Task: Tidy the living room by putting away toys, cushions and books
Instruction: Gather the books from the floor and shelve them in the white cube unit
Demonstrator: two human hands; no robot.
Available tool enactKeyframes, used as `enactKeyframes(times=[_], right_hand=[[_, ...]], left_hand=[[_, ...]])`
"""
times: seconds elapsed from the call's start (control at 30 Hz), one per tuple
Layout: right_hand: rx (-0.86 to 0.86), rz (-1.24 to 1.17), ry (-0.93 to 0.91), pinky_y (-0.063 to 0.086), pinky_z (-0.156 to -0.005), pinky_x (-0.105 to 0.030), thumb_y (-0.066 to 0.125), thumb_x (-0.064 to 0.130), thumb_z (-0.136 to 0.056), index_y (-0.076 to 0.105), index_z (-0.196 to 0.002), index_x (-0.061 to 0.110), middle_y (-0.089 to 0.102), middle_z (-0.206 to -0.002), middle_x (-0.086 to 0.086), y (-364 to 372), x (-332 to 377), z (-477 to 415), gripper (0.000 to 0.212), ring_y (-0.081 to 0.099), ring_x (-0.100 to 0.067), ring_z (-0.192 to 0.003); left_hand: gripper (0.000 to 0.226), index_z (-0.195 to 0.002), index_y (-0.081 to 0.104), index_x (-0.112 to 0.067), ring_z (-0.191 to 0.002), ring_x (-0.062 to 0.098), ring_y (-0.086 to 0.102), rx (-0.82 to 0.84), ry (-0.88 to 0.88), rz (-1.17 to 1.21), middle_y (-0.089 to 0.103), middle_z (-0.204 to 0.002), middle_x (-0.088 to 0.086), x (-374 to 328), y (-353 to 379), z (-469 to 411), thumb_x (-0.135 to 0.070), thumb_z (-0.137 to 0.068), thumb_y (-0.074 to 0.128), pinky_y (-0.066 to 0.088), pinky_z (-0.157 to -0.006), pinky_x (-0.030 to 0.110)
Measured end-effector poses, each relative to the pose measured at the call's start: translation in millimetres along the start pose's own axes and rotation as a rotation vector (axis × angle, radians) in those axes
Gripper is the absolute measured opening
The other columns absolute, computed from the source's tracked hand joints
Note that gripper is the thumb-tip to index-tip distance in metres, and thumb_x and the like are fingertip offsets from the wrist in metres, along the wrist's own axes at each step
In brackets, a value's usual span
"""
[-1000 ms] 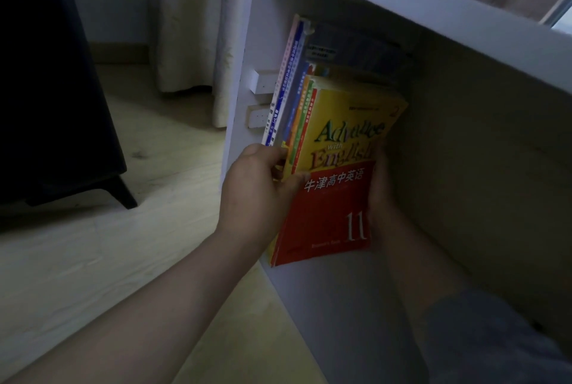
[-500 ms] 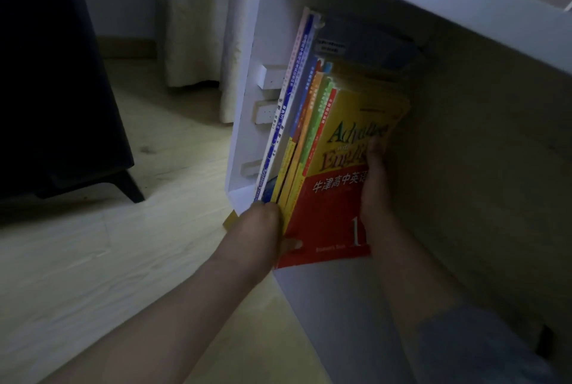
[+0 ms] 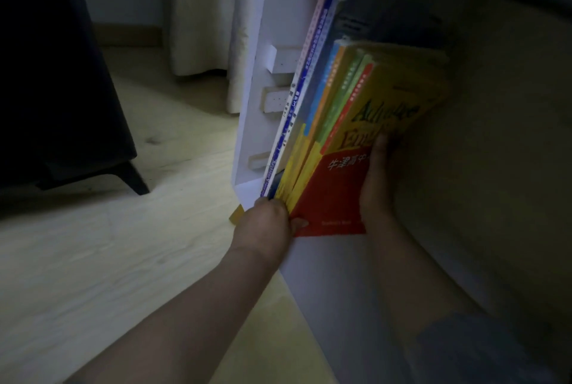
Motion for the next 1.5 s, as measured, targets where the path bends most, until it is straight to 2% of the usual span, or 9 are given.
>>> enactKeyframes(times=[0.17, 0.23, 0.33, 0.67, 0.83, 1.0, 1.17, 1.37, 1.5], right_hand=[[0.084, 0.051, -0.048, 0.017, -0.088, 0.012, 0.048, 0.036, -0.098, 0.020, -0.153, 0.017, 0.024, -0.154, 0.009, -13, -13, 10, 0.064, 0.024, 0.014, -0.124], [0.074, -0.001, -0.013, 0.026, -0.098, 0.004, 0.054, 0.046, -0.093, 0.023, -0.152, 0.023, 0.030, -0.154, 0.009, -13, -15, 6, 0.070, 0.029, 0.009, -0.128], [0.075, -0.075, 0.103, 0.037, -0.111, -0.034, 0.063, 0.071, -0.073, 0.031, -0.148, 0.036, 0.039, -0.149, 0.014, -9, -16, 5, 0.088, 0.041, -0.003, -0.133], [0.288, -0.360, 0.379, 0.047, -0.101, -0.049, 0.060, 0.078, -0.067, 0.053, -0.135, 0.031, 0.064, -0.127, -0.003, -7, -6, -28, 0.083, 0.064, -0.024, -0.113], [0.289, -0.386, 0.336, 0.047, -0.102, -0.046, 0.048, 0.070, -0.084, 0.052, -0.136, 0.028, 0.063, -0.128, 0.000, 2, -6, -28, 0.068, 0.064, -0.019, -0.113], [0.219, -0.349, 0.305, 0.051, -0.095, -0.039, 0.064, 0.082, -0.055, 0.050, -0.137, 0.029, 0.062, -0.129, 0.002, 6, 3, -23, 0.099, 0.063, -0.017, -0.114], [0.218, -0.311, 0.297, 0.050, -0.097, -0.045, 0.062, 0.084, -0.055, 0.052, -0.135, 0.031, 0.064, -0.128, 0.001, 4, 4, -22, 0.096, 0.065, -0.019, -0.112], [0.145, -0.155, 0.103, 0.041, -0.107, -0.038, 0.051, 0.082, -0.072, 0.049, -0.138, 0.033, 0.056, -0.135, 0.013, 7, 35, -34, 0.082, 0.056, -0.007, -0.122], [0.144, -0.186, 0.101, 0.042, -0.106, -0.038, 0.053, 0.083, -0.069, 0.049, -0.138, 0.032, 0.058, -0.134, 0.011, 10, 31, -32, 0.087, 0.057, -0.008, -0.119]], left_hand=[[0.054, -0.108, 0.053, -0.004, -0.098, 0.033, 0.061, -0.029, -0.009, -0.061, 0.056, -0.111, 0.015, -4, 1, -2, -0.055, -0.092, 0.043, 0.044, -0.076, 0.035], [0.049, -0.107, 0.054, -0.006, -0.099, 0.031, 0.059, -0.034, -0.002, -0.059, 0.056, -0.111, 0.014, -3, 1, -1, -0.051, -0.094, 0.043, 0.043, -0.074, 0.034], [0.050, -0.104, 0.054, -0.006, -0.096, 0.032, 0.060, -0.038, -0.017, -0.007, 0.056, -0.108, 0.014, 0, 3, -2, -0.054, -0.092, 0.045, 0.042, -0.072, 0.034], [0.053, -0.107, 0.054, -0.005, -0.096, 0.033, 0.060, -0.022, -0.024, 0.047, 0.054, -0.109, 0.014, 0, 3, 1, -0.055, -0.091, 0.046, 0.043, -0.073, 0.035], [0.055, -0.107, 0.040, -0.009, -0.083, 0.023, 0.053, -0.056, -0.044, 0.300, 0.054, -0.104, 0.010, 9, -3, 7, -0.054, -0.083, 0.061, 0.037, -0.064, 0.029], [0.104, -0.140, 0.003, -0.025, -0.080, 0.028, 0.066, 0.190, -0.112, 0.684, 0.064, -0.096, 0.011, 26, -22, 4, -0.039, -0.071, 0.080, 0.059, -0.069, 0.043], [0.069, -0.120, 0.038, -0.014, -0.072, 0.026, 0.071, 0.290, -0.055, 0.705, 0.071, -0.083, 0.014, 33, -34, -1, -0.029, -0.070, 0.083, 0.060, -0.068, 0.044], [0.060, -0.102, 0.044, -0.011, -0.082, 0.028, 0.057, -0.075, -0.042, 0.559, 0.059, -0.088, 0.008, 17, -10, 17, -0.045, -0.067, 0.080, 0.046, -0.066, 0.038], [0.065, -0.100, 0.044, -0.009, -0.079, 0.025, 0.054, -0.057, -0.084, 0.578, 0.054, -0.082, 0.005, 21, -11, 10, -0.047, -0.063, 0.083, 0.039, -0.060, 0.035]])
Point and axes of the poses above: each hand's wrist, its own z-axis away from the middle knuckle, its own y-axis out of the palm, x = y × z, the point moved 2 cm from there along -z, towards the middle knuckle
